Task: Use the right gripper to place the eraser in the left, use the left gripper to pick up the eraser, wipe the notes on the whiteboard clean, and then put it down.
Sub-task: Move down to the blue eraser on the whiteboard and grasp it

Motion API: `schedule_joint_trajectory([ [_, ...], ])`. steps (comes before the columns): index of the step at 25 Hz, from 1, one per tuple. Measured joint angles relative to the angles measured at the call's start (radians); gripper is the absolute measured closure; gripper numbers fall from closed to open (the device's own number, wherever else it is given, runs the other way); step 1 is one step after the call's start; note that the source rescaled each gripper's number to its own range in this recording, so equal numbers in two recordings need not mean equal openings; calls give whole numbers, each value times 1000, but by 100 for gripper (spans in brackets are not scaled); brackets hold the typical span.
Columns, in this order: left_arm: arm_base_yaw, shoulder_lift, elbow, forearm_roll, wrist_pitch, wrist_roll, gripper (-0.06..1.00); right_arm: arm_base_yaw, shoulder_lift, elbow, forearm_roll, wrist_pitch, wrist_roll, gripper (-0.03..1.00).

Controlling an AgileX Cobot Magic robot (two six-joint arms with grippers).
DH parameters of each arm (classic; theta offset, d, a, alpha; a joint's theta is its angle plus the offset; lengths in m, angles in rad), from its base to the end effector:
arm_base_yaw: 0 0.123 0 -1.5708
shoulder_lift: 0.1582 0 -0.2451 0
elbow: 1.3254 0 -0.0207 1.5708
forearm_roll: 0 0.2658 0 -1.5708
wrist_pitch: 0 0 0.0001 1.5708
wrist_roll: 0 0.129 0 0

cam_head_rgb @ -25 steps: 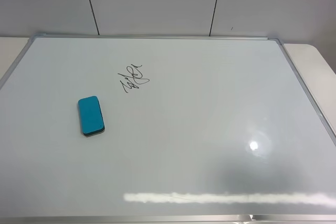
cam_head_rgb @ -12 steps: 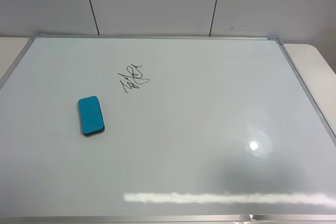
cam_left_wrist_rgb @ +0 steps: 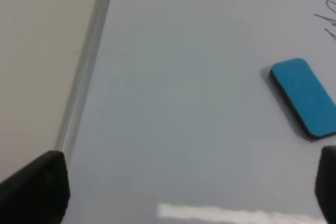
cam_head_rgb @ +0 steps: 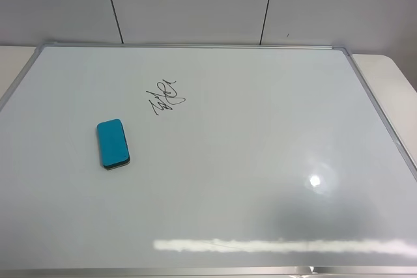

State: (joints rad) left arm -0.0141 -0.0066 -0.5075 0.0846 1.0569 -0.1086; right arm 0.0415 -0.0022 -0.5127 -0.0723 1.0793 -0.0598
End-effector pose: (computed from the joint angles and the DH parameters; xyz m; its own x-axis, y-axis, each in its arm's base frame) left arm 0.0809 0.0084 0.2709 -0.4341 -0.0606 -0.8988 -0.0813 0.9963 -0.0279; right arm 0.0799 -0.0049 0.2696 -0.4573 -0.1127 -0.8821 -0.0279 0.9933 -0.1125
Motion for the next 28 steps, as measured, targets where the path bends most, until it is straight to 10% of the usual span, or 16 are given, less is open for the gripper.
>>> schedule_joint_trajectory([
  [28, 0, 156, -18, -3, 16, -8, 6, 0, 0, 0, 1, 0, 0, -3],
])
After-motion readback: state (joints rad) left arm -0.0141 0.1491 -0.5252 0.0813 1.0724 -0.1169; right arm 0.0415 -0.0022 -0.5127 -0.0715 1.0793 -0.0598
